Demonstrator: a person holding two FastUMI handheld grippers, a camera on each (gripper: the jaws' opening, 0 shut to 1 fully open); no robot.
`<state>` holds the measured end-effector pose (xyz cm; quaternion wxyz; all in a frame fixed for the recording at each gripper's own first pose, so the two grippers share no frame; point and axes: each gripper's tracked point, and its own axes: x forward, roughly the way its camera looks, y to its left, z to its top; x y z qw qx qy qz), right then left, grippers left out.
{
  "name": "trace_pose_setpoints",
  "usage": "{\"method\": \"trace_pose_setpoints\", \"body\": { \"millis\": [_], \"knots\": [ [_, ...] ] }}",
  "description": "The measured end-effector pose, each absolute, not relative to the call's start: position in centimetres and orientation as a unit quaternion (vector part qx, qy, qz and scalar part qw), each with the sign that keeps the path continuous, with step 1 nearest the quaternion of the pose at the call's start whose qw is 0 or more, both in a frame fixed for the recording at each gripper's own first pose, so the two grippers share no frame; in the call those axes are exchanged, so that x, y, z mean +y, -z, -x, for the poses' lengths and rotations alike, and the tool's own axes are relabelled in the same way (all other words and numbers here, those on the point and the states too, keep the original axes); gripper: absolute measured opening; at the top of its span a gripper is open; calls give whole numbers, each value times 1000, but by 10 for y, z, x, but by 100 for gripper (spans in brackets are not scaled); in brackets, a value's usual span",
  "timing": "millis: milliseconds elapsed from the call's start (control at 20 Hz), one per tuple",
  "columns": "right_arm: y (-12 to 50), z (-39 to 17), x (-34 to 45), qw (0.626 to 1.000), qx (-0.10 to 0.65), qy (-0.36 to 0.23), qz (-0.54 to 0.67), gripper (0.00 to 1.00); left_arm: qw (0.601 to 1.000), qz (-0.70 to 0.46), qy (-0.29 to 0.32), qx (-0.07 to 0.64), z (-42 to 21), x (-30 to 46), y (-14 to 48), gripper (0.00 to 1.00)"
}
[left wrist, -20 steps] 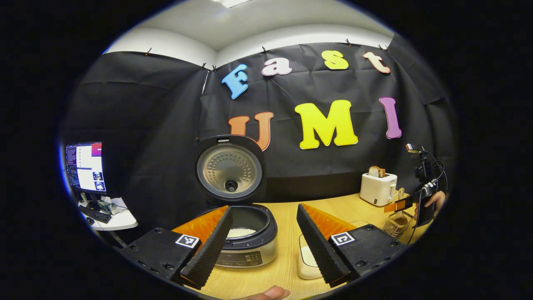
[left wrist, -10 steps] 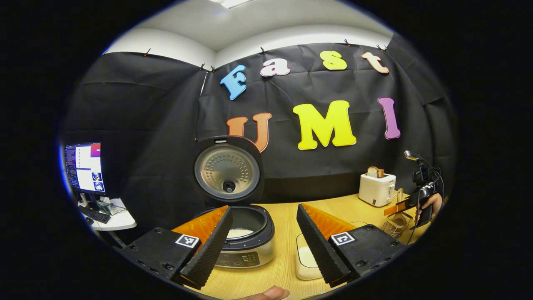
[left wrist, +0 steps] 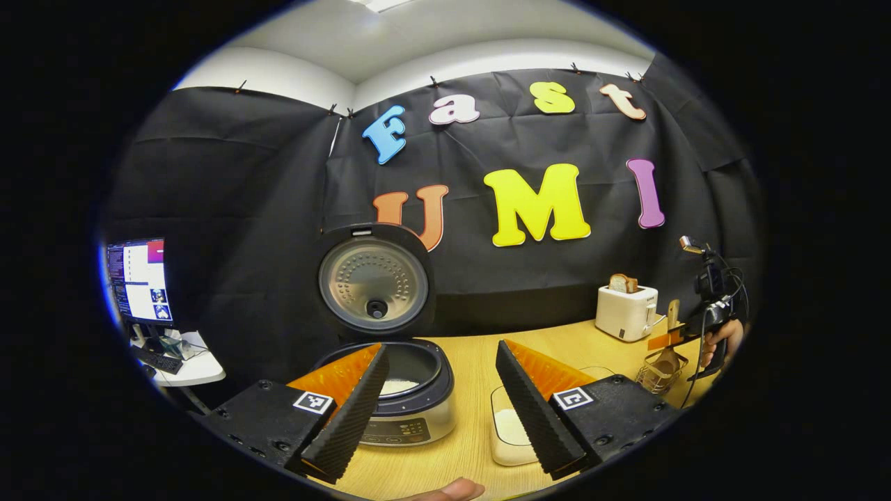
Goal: Close the left gripper, press the button to open the rice cooker; take a wooden spoon from the chopstick holder with the right hand, scoop a spoonful of rice and pour it into the rice cooker, then put the wooden spoon back into the chopstick holder.
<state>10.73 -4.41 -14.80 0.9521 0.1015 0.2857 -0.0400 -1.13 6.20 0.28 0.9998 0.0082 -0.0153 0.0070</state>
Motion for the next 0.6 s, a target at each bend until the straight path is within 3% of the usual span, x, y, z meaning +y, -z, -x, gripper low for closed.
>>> {"method": "trace_pose_setpoints", "body": {
  "millis": [600],
  "knots": [
    [61,-66,-17,978,198,42,-50,8,1000,-4,-14,-8,11,71,0,99]
  ]
}}
